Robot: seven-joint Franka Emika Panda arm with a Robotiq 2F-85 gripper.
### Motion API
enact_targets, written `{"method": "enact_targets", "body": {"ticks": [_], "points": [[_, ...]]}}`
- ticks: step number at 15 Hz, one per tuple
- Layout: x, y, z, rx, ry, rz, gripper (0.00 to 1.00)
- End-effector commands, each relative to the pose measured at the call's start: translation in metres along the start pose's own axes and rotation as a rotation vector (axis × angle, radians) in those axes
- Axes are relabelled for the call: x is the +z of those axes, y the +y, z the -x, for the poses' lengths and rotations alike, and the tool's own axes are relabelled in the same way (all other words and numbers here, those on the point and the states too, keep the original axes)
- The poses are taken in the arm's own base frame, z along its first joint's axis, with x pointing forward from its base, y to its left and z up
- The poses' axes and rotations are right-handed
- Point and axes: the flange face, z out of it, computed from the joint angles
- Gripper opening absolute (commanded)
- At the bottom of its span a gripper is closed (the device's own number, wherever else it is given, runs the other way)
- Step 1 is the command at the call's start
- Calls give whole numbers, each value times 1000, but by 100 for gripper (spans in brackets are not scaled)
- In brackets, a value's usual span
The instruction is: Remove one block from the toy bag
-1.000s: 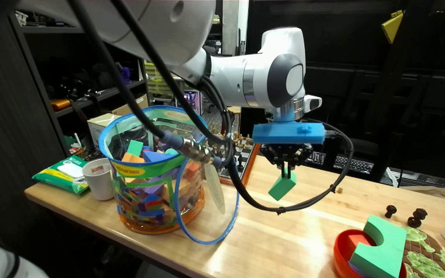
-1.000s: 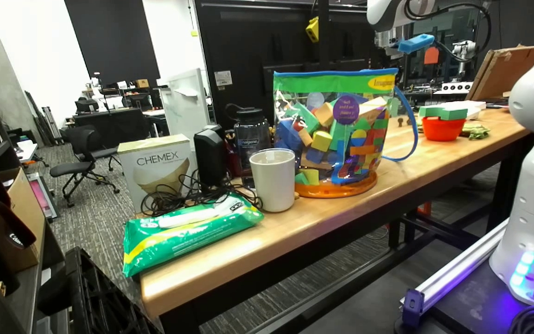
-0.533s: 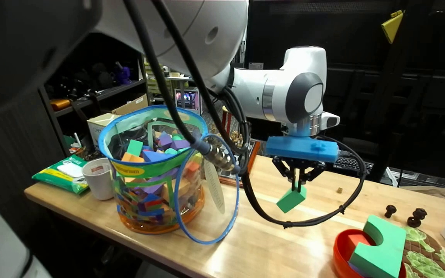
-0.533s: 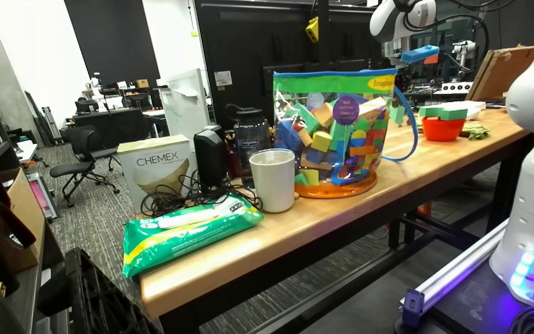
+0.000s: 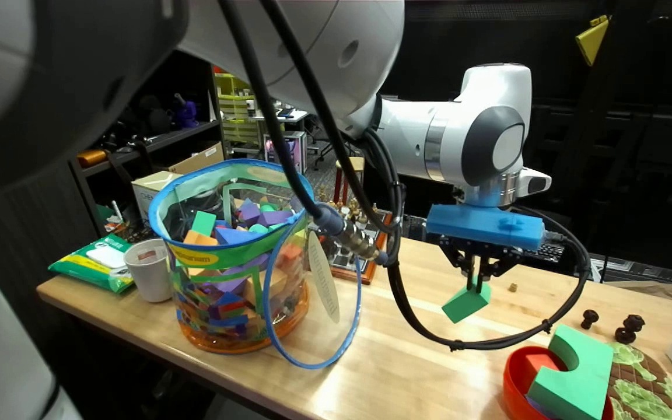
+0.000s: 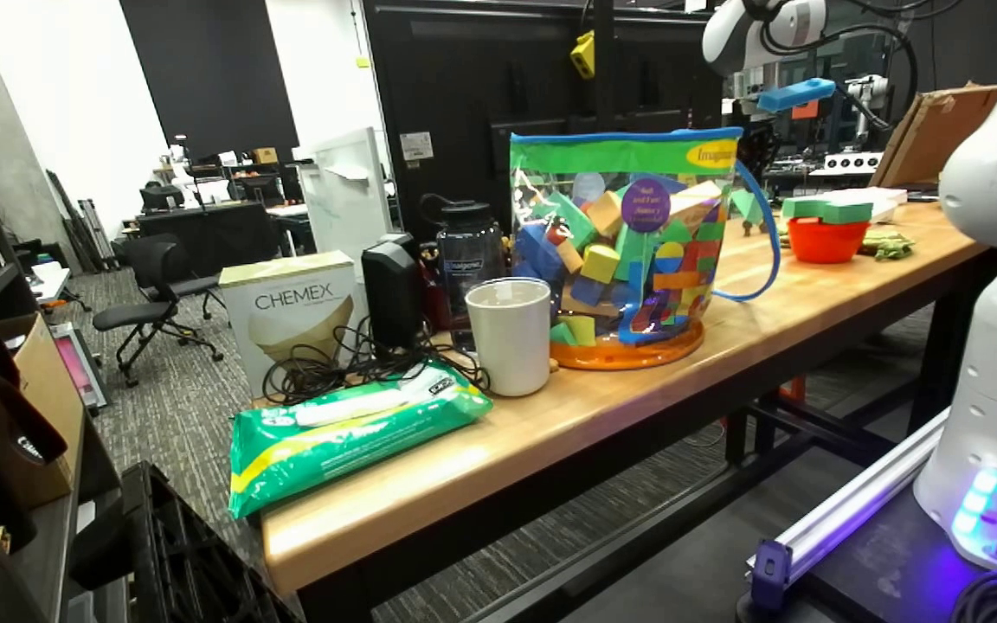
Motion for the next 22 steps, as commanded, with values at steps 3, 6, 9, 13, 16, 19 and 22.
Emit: {"method": "enact_targets", "body": {"ticks": [3, 6, 9, 13, 16, 19, 22], "points": [[4, 15, -9, 49, -10, 15, 3], [12, 15, -10, 58, -23, 13, 40], [14, 12, -11, 56, -26, 18, 60], [1, 3, -8, 34, -4, 31, 86], [-22, -7, -5, -4, 34, 64, 100], [-67, -21, 5, -58, 115, 123, 100], [-118, -37, 18, -109, 203, 182, 100]]}}
